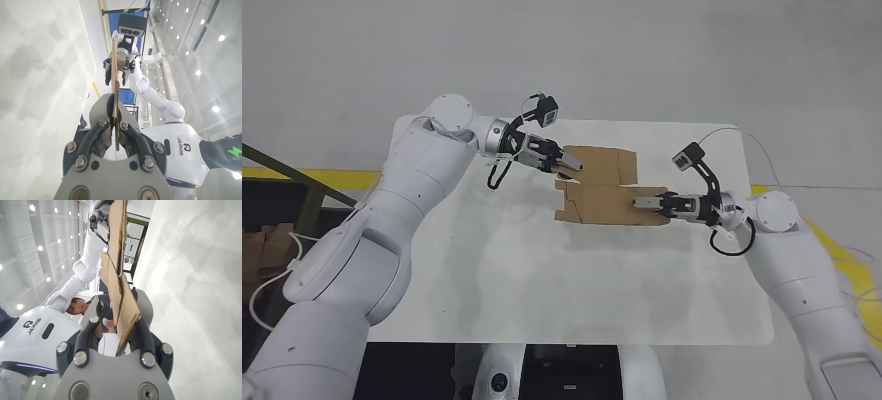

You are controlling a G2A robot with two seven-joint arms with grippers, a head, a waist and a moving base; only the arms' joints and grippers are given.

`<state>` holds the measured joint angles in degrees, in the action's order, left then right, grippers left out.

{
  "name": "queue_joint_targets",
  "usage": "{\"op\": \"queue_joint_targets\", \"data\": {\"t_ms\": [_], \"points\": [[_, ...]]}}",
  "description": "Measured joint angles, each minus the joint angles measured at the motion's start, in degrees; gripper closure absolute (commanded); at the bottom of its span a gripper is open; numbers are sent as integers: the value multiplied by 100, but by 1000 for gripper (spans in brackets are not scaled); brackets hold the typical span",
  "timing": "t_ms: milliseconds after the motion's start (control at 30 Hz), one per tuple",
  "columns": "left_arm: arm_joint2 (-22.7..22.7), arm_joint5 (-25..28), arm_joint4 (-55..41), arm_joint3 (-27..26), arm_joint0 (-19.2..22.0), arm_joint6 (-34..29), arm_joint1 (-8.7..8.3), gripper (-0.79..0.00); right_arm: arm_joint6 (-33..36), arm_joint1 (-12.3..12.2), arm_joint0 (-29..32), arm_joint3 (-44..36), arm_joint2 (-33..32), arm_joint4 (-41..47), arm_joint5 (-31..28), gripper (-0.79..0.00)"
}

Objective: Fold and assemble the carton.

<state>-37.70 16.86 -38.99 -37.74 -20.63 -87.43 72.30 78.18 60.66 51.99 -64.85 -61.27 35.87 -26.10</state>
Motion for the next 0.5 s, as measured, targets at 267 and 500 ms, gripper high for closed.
{"op": "queue_joint_targets", "data": {"t_ms": [267, 500], "points": [[-48, -18, 29, 39, -3, -19, 27, 0, 11, 17, -59, 58, 54, -39, 10, -43], [-94, -43, 59, 44, -13, -43, 40, -468, 21, 27, -89, 93, 79, -37, 21, 0]]}}
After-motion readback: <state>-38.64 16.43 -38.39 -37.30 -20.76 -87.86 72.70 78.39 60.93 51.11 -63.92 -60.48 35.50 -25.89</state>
